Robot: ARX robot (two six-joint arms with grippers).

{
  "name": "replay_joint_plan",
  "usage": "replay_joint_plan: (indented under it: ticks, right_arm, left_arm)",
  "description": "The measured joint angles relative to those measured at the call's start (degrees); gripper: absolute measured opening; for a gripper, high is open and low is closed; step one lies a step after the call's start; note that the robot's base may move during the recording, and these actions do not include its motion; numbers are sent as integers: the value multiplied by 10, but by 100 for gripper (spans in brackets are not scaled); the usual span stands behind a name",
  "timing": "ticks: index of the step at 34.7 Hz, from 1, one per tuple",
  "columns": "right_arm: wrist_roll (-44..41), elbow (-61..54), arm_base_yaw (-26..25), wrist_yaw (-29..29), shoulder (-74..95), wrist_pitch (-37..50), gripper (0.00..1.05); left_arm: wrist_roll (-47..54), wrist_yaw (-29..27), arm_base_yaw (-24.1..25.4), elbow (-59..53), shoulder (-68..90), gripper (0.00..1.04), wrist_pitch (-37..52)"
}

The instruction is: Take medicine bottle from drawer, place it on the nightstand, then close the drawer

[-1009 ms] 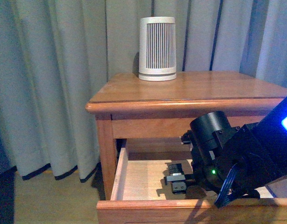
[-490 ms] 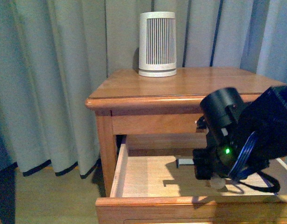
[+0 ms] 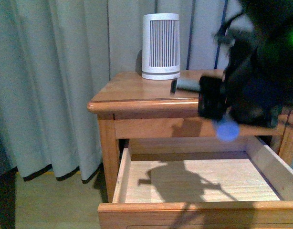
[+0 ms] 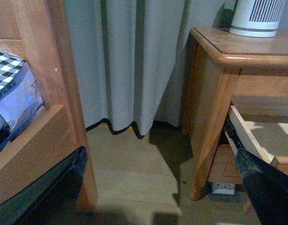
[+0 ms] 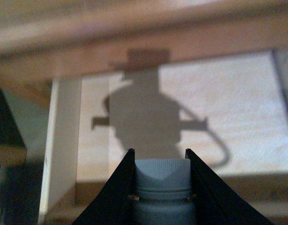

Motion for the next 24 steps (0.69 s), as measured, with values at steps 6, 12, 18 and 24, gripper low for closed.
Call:
replay_joint_plan:
  ticks: [6, 12, 18, 24]
  right_arm:
    - [-91, 102, -51, 42, -7, 26, 28]
    - [-146, 234, -100, 62, 74, 27, 28]
    - [-143, 377, -143, 70, 213, -6, 28]
    - [-125, 412, -159, 79, 301, -8, 28]
  left_arm:
    - [0, 0, 0, 0, 0, 98, 0]
    - [0, 0, 0, 0, 0, 98, 0]
    - [0, 0, 0, 0, 0, 98, 0]
    - [0, 0, 0, 0, 0, 98, 0]
